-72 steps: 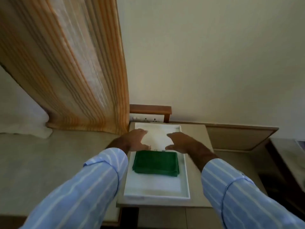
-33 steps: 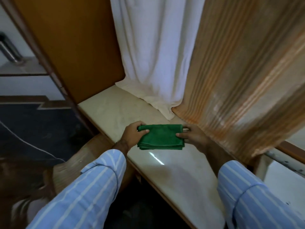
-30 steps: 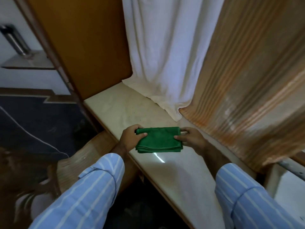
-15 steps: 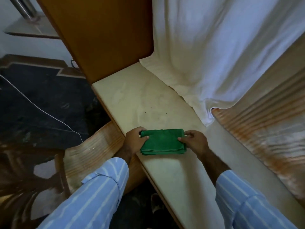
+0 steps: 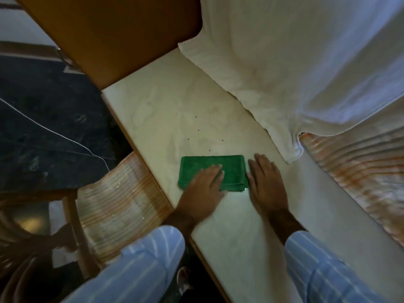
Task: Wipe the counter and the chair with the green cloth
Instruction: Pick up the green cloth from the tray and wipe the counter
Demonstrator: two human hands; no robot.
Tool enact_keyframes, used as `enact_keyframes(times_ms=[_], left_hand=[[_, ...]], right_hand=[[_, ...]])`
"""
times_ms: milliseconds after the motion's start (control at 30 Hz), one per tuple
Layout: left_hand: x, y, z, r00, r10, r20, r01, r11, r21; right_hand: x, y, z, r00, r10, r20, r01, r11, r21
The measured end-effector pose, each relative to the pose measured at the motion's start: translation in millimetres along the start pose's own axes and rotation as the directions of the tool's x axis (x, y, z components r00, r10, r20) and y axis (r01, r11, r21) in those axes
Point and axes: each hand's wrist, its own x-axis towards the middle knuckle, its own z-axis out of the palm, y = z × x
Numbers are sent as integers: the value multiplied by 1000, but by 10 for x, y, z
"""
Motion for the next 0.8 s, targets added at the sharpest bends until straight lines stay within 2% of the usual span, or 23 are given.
enact_keyframes(times_ms=[67,233,433,633,800], left_hand=[[-83,114,181,997,-57,57,55,998,34],[30,141,213,992,-123,-5,123,991,56],[698,-336,-56,985,-169,-47,171,983,59],[1588,-914,-453,951,-287,-119,291,957,17],[1735,-1037,-539,947,-301,-115,303,953,-7]], right_hand=[[-5,22,45,999,-1,34,2,1000,-31],[15,-3,43,998,9,59,-5,997,-74],[26,-27,40,998,21,59,-15,995,-102],[26,-18,69,998,27,55,-20,990,-137],[35,-39,62,998,31,50,-23,987,-158]])
